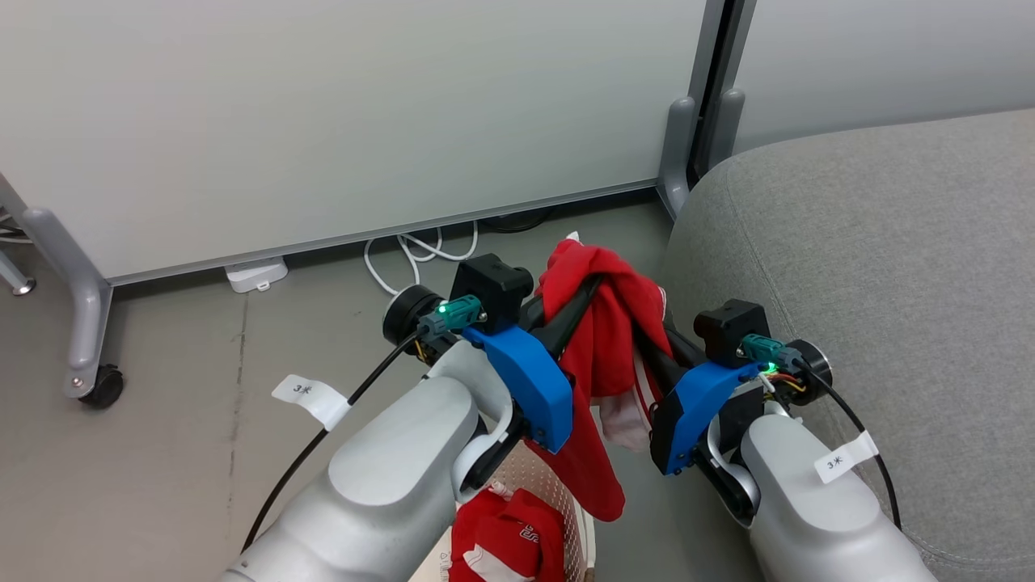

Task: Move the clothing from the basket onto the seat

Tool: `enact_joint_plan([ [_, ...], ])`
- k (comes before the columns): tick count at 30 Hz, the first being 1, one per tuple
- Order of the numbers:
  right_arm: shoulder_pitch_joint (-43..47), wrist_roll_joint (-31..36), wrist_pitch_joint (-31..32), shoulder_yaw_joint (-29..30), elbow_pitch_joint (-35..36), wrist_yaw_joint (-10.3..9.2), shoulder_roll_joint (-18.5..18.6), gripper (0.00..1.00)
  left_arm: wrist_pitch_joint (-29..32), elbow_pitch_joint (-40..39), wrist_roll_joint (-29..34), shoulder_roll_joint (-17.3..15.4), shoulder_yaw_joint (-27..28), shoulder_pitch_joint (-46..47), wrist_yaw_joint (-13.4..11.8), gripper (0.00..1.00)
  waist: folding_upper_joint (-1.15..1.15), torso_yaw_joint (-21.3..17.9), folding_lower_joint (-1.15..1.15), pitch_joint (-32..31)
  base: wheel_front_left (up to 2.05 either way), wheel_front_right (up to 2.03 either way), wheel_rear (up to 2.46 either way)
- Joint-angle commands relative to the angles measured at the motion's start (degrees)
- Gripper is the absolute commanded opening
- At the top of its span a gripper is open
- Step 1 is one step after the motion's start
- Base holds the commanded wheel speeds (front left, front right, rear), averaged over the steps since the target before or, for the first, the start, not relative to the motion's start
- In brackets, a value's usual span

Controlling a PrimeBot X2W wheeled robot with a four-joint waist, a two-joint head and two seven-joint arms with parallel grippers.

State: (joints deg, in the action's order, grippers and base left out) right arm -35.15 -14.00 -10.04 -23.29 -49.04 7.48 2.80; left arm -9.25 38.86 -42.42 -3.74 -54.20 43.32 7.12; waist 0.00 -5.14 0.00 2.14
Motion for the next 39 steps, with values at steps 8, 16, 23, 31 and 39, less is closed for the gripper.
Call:
enact_joint_plan([
  [8,-1.3,-1.7,-1.9,0.0,-1.3,0.03,0.2,0.00,-2.0,-0.4,-0.5,-0.8,-1.0,-2.8,0.3,1.00,0.00,-0.2,0.00,-0.7,0.00,0.00,0.00],
  [16,-2.1,-2.6,-3.1,0.9,-1.4,0.03,0.2,0.00,-5.2,-3.3,0.1,-3.5,-0.4,-7.8,0.3,1.00,0.00,-0.4,0.00,-1.0,0.00,0.00,0.00],
  [23,-2.7,-1.7,-4.1,3.7,-0.5,0.03,0.2,0.00,-6.0,-8.3,0.6,-6.9,4.0,-14.5,-0.9,1.00,0.00,-0.8,0.00,-0.6,0.00,0.00,0.00],
  [31,-2.3,-0.4,-4.6,6.5,1.2,0.03,0.1,0.00,-6.0,-19.0,8.0,-10.4,15.4,-24.5,-2.6,1.00,0.00,-2.5,0.00,-0.2,0.00,0.00,0.00],
  [39,-0.8,0.2,-4.3,7.3,2.9,0.03,0.1,0.00,-6.0,-26.4,17.2,-9.0,27.1,-35.1,-2.1,1.00,0.00,-4.3,0.00,0.4,0.00,0.00,0.00],
])
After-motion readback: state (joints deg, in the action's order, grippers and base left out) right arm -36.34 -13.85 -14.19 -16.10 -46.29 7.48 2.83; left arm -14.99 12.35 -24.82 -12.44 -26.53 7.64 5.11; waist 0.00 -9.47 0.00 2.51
